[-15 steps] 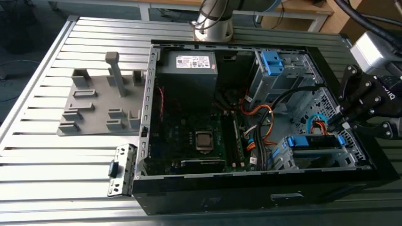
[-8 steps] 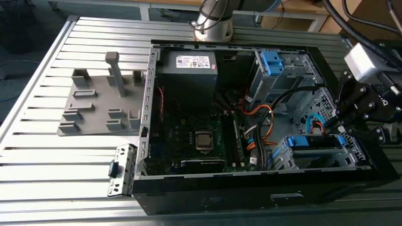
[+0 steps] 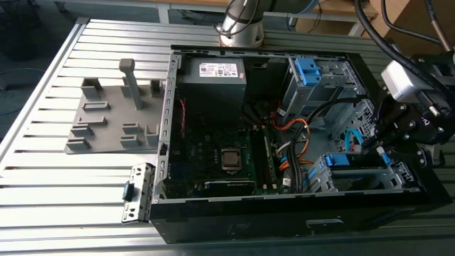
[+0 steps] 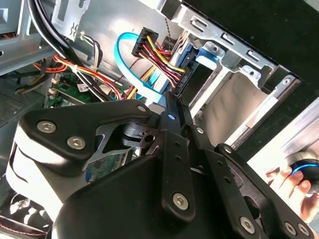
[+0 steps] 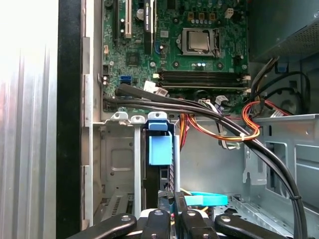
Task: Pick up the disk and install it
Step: 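Insert the second disk wire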
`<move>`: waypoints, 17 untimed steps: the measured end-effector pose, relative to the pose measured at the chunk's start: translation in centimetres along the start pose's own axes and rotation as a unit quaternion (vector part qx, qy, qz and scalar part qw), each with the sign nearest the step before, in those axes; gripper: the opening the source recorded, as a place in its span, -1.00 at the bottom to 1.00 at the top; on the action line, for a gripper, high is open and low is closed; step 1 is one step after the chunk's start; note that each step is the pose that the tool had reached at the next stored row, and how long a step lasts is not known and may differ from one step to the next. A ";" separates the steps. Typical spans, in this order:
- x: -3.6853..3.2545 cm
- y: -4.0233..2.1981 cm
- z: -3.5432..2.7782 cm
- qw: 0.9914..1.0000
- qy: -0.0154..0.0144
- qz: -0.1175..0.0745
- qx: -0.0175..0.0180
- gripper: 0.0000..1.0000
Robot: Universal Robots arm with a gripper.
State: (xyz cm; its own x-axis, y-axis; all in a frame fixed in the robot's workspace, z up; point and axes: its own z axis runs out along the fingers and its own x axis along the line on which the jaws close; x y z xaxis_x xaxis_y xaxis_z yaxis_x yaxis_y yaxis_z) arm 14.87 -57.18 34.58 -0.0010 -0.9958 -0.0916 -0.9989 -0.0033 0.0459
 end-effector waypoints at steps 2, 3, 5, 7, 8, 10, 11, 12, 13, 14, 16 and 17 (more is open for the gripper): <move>0.02 0.05 0.15 1.000 0.000 0.000 0.000 -0.68; 0.02 0.04 0.23 1.000 0.000 0.000 0.000 -0.68; 0.04 0.04 0.42 1.000 -0.001 0.000 0.000 -0.68; 0.06 0.04 0.56 1.000 -0.003 0.000 0.000 -0.68; 0.07 0.03 0.63 1.000 -0.006 0.000 0.000 -0.68; 0.07 0.03 0.76 1.000 -0.012 -0.001 0.000 -0.68; 0.08 0.02 0.84 1.000 -0.014 -0.001 0.000 -0.68; 0.11 0.02 0.90 1.000 -0.015 -0.001 0.000 -0.68; 0.16 0.02 0.93 1.000 -0.015 -0.001 0.000 -0.68; 0.23 0.02 0.95 1.000 -0.015 -0.001 0.000 -0.68; 0.33 0.02 0.97 1.000 -0.015 -0.001 0.000 -0.68; 0.36 0.02 0.97 1.000 -0.015 -0.001 0.000 -0.68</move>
State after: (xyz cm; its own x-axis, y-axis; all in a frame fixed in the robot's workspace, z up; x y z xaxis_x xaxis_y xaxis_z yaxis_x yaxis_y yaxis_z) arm 14.81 -57.45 33.59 -0.0008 -0.9927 -0.1207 -0.9989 -0.0048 0.0458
